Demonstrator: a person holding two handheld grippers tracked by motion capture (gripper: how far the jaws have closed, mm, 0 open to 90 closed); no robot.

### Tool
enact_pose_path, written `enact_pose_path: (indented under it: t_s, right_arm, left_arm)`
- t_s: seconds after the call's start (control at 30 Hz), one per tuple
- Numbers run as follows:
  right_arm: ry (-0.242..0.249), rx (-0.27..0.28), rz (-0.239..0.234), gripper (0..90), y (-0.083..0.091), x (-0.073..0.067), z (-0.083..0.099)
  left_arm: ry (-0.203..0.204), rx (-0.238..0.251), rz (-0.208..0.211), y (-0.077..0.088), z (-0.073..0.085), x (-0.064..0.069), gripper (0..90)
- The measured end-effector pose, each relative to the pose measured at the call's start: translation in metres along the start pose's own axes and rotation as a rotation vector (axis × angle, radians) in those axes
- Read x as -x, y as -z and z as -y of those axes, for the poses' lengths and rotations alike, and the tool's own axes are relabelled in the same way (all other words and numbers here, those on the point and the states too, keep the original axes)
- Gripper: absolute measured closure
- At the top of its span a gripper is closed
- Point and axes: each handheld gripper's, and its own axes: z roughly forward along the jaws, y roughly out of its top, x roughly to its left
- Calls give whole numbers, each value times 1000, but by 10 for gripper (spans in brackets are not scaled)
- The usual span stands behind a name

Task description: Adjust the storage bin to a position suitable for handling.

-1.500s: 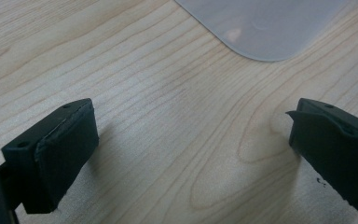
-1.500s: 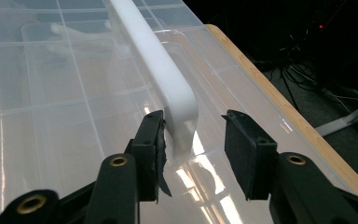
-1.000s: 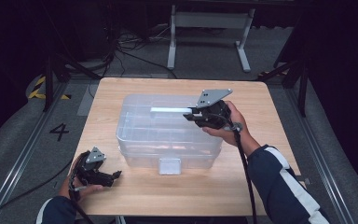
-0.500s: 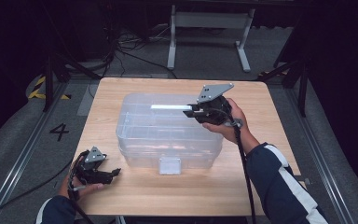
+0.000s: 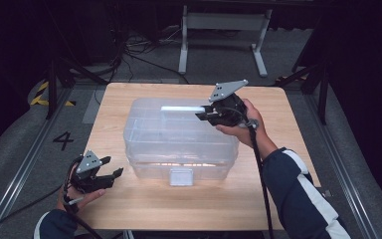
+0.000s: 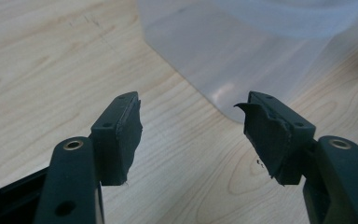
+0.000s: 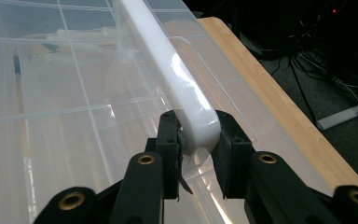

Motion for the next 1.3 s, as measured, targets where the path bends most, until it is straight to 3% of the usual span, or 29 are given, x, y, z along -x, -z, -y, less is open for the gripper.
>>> enact_pose_path:
  t_s: [0.33, 0.5, 0.63, 0.87, 1.07, 1.23, 1.3]
  right_arm:
    - [-1, -15, 22, 724, 1, 5, -9]
    - [4, -19, 36, 720, 1, 7, -13]
    - [13, -20, 54, 718, 2, 7, -16]
    - [18, -24, 63, 716, 2, 6, -17]
    - [24, -21, 65, 716, 2, 5, -16]
    - [23, -8, 64, 710, 5, 3, -12]
    - [19, 5, 73, 669, 7, 2, -11]
  left_arm:
    - [-11, 75, 32, 12, -19, 7, 430]
    - [-9, 79, 46, 9, -24, 10, 468]
    - [-46, 87, 75, 8, -30, 16, 544]
    - [-51, 120, 114, 7, -40, 19, 672]
    - [-41, 151, 125, 7, -44, 19, 813]
    - [-42, 148, 122, 6, -45, 21, 857]
    - [-46, 143, 116, 6, -46, 21, 864]
